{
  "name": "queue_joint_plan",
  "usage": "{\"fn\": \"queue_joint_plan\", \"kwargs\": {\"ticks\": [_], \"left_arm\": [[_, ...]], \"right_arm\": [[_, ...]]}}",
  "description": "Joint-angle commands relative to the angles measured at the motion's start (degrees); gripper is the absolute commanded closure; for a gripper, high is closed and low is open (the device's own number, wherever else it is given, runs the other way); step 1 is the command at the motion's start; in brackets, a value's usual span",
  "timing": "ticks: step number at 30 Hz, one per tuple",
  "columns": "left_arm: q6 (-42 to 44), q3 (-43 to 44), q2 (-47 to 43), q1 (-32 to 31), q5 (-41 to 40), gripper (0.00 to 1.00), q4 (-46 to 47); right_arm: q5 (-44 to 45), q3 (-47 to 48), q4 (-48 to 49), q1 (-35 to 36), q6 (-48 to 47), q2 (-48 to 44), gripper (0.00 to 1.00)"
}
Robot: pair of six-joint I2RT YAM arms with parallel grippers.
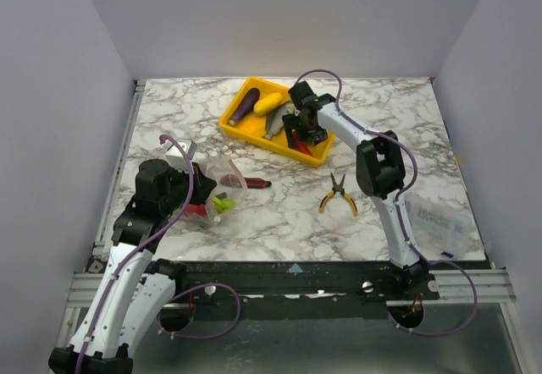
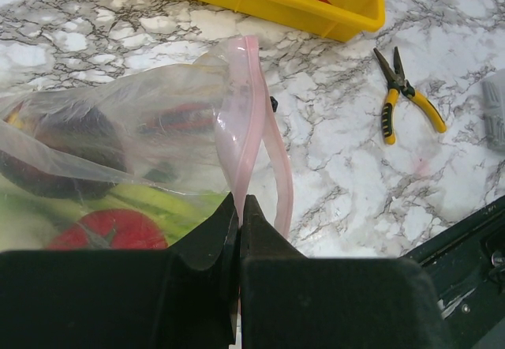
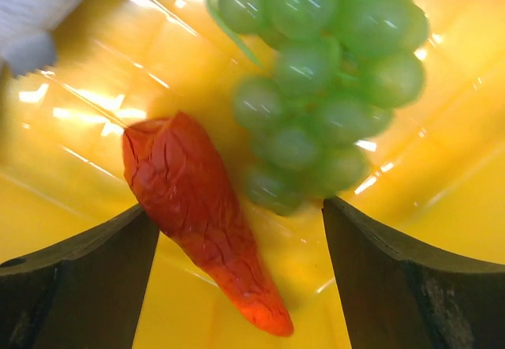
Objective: Place the food in the zip-top bag and seal the zipper
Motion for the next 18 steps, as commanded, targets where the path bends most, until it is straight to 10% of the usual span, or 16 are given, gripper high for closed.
{"fn": "queue_joint_plan", "kwargs": {"ticks": [1,18], "left_arm": [[-0.2,0.0,-0.6,-0.1,1.5,1.0,1.6],[0.0,0.0,-0.6,-0.2,0.7,1.0,1.3]], "right_arm": [[8.0,-4.7,0.8,-0.3,1.3,-3.2,0.18],[6.7,-17.2,21.7,-0.3,4.2,-14.4,0.82]]}}
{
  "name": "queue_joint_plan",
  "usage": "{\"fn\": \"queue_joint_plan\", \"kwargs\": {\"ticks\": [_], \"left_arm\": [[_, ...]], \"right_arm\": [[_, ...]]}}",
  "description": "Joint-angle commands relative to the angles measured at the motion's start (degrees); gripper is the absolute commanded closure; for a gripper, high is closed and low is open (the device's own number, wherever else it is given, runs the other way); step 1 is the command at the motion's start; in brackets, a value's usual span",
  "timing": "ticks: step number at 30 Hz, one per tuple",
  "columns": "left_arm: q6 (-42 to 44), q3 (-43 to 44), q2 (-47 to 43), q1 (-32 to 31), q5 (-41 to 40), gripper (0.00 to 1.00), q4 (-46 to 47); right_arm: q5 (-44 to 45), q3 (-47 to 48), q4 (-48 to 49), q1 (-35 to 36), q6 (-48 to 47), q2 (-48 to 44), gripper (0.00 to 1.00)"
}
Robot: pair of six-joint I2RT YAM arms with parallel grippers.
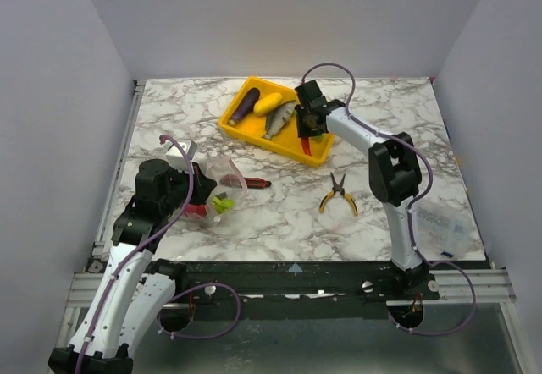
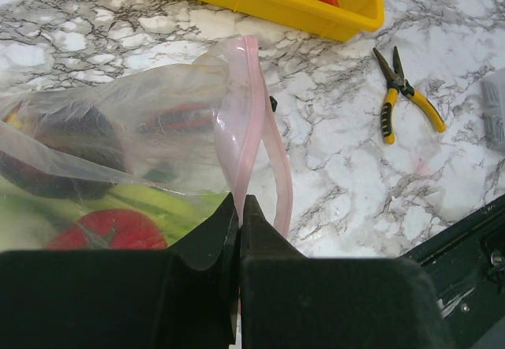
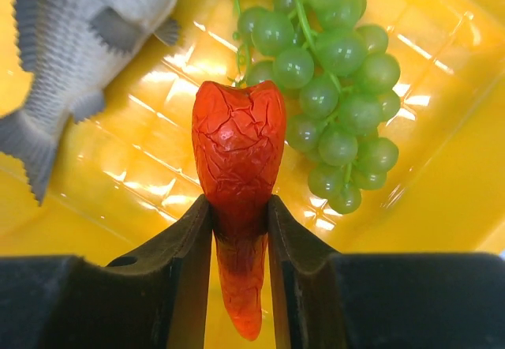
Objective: Place the food in the zip-top bag and seal the zipper
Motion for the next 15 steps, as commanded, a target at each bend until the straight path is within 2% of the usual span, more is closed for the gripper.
{"fn": "queue_joint_plan", "kwargs": {"ticks": [1,9,13,15], "left_arm": [[0.0,0.0,-0.3,-0.2,0.6,1.0,1.3],[0.0,0.2,0.2,-0.1,0.8,1.0,1.4],[0.0,0.2,0.4,-0.1,1.0,1.0,1.4],[0.0,0.3,0.6,-0.1,1.1,1.0,1.4]], "right_arm": [[1.5,-1.7,6.6,-0.2,0.6,-4.2,0.85],[1.2,-5.7,10.9,-0.2,0.9,-10.2,0.99],[-8.7,-10.2,13.5,-0.2,2.7,-16.0,1.0],[-19.0,-12.1,13.8,-0.2,4.5,-18.3,1.0]]}}
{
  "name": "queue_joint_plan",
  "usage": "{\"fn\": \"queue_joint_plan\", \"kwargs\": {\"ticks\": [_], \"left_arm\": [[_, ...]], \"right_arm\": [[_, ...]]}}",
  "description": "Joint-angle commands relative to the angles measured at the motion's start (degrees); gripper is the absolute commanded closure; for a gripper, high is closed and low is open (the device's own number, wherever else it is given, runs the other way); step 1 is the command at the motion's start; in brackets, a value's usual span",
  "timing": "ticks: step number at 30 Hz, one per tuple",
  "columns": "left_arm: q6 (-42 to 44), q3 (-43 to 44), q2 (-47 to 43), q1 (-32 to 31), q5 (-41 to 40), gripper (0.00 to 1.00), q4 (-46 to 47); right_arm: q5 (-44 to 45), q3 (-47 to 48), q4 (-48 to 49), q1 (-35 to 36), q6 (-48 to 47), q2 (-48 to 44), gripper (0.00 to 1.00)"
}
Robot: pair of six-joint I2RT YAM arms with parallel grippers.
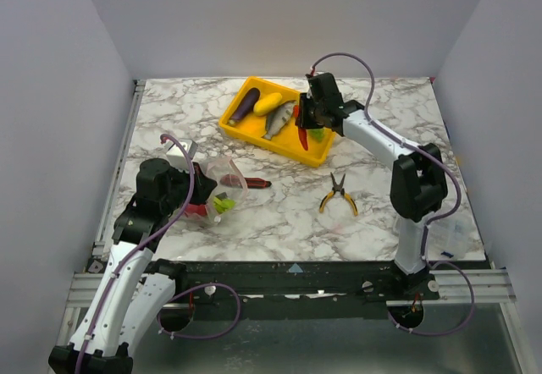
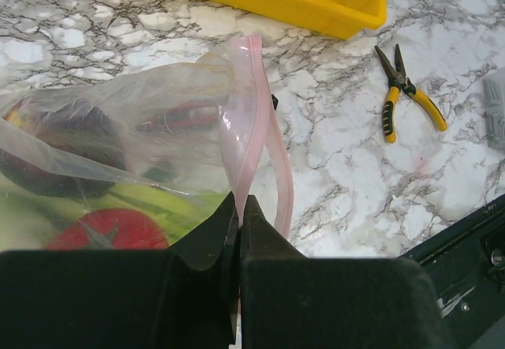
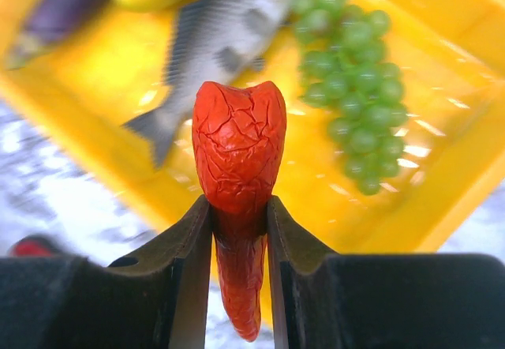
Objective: Place the food in the zip-top bag and seal the zipper
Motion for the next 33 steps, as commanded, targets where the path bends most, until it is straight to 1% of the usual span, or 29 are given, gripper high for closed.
{"fn": "queue_joint_plan", "kwargs": {"ticks": [1,2,6,8,10,12,14,17,22,26,28,29,31,32,33], "left_arm": [[0.0,0.2,0.1,-0.1,1.2,1.0,1.4],[0.0,0.2,0.2,-0.1,1.2,1.0,1.4],[-0.1,0.2,0.1,-0.1,1.2,1.0,1.5],[-0.1,0.2,0.1,-0.1,1.1,1.0,1.5],[-0.1,0.2,0.1,-0.1,1.4,1.0,1.5],[-0.1,0.3,0.0,-0.1,1.5,1.0,1.6],[-0.1,0.3,-0.2,-0.1,1.4,1.0,1.5],[0.0,0.2,-0.5,-0.1,1.0,1.0,1.4],[0.0,0.2,-0.9,-0.1,0.7,1.0,1.4],[0.0,0.2,-0.9,-0.1,0.8,1.0,1.4],[0.0,0.2,-0.9,-0.1,0.9,1.0,1.5],[0.0,0.2,-1.1,-0.1,0.9,1.0,1.5],[0.0,0.1,-1.2,-0.1,0.9,1.0,1.5],[0.0,0.1,-1.3,-0.1,0.9,1.0,1.6],[0.0,0.1,-1.4,-0.2,0.9,1.0,1.6]], "right_arm": [[-19.6,-3.6,3.8,0.0,4.0,-6.4,1.0],[-23.9,-5.2,4.0,0.3,4.9,-7.8,1.0],[-36.2,-13.4,8.1,2.5,10.4,-13.5,1.0],[-40.1,-16.2,9.2,4.5,12.9,-15.7,1.0],[-41.3,-17.8,9.5,7.6,14.2,-17.1,1.0],[-39.4,-16.0,5.1,11.8,12.8,-17.1,1.0],[-35.3,-13.6,0.9,16.4,10.9,-16.7,1.0],[-33.0,-11.9,-1.1,20.8,11.2,-15.8,1.0],[-32.3,-9.9,-1.8,23.1,12.3,-11.7,0.99],[-31.5,-7.3,-0.4,24.8,13.7,-8.3,0.99],[-31.1,-7.1,2.6,24.9,16.5,-7.1,0.93],[-31.2,-6.6,3.8,24.8,17.7,-6.1,0.92],[-30.0,-4.2,4.2,24.9,19.9,-3.7,0.88],[-29.1,-3.0,4.2,24.9,21.1,-2.4,0.87],[-28.3,-1.4,4.3,24.9,22.1,-1.3,0.84]]}}
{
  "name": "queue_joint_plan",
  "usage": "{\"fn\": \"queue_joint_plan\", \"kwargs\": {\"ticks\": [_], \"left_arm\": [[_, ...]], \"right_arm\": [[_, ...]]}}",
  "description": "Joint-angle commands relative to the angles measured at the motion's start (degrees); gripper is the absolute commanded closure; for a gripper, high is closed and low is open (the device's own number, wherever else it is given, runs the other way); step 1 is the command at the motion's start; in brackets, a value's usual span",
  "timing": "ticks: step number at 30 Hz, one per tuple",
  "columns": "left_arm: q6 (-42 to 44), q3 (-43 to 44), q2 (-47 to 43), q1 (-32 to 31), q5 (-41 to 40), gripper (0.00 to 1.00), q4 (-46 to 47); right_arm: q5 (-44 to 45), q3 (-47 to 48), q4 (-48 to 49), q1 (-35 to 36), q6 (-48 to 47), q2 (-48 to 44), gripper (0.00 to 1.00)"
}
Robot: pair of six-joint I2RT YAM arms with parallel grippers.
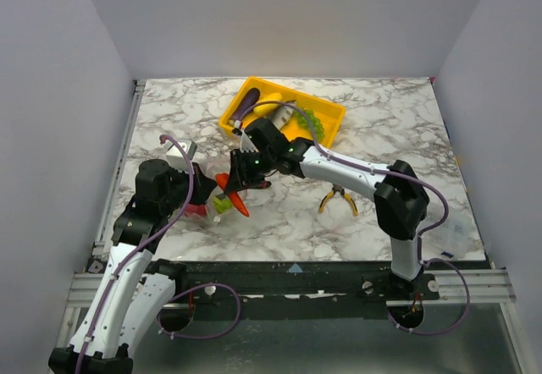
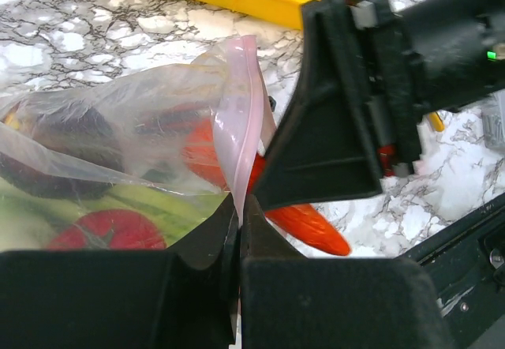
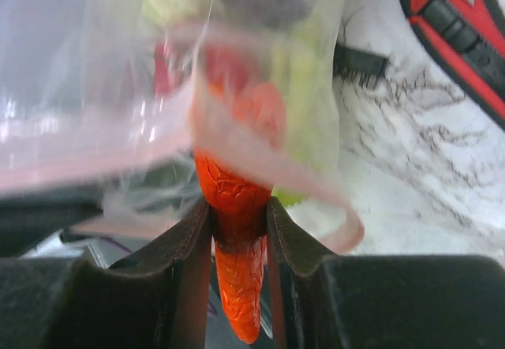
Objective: Place the food in the zip-top bag and seal the zipper
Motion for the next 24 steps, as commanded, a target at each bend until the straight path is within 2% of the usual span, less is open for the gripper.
{"fn": "queue_joint_plan", "kwargs": {"ticks": [1,2,4,7,9,14,16,20,24], "left_arm": [[0.0,0.1,-1.1,-0.1,0.7,1.0,1.5],[0.0,0.0,-1.2,-0.1,0.7,1.0,1.6],[-0.1,0.1,-1.3,-0.1,0.8,1.0,1.6],[-0.1,0.0,-1.6,-0.1,0.9,1.0,1.5],[-0.1,-0.2,-2.1,-0.2,0.9,1.0,1.6],[-0.2,0.0,-2.0,-0.2,1.4,1.0,1.6],[-0.2,-0.1,-2.2,-0.2,1.4,1.0,1.6],[-0.2,-0.1,-2.3,-0.2,1.4,1.0,1.6],[-0.3,-0.1,-2.2,-0.2,1.8,1.0,1.7]], "right_arm": [[4.3,6.4,3.9,0.4,7.3,5.2,0.8],[4.2,6.7,5.8,0.5,9.7,6.0,0.75],[4.2,4.3,13.2,1.0,16.6,7.1,0.59],[10.8,-1.8,20.6,1.5,20.7,4.8,0.19],[11.4,-5.3,26.1,1.5,21.5,3.0,0.12],[14.5,-6.5,23.3,1.6,17.7,-0.8,0.14],[14.6,-7.2,21.9,1.6,16.2,-1.9,0.21],[14.2,-9.0,18.2,1.6,13.6,-3.8,0.46],[14.9,-12.6,18.1,2.2,10.5,-5.6,0.48]]}}
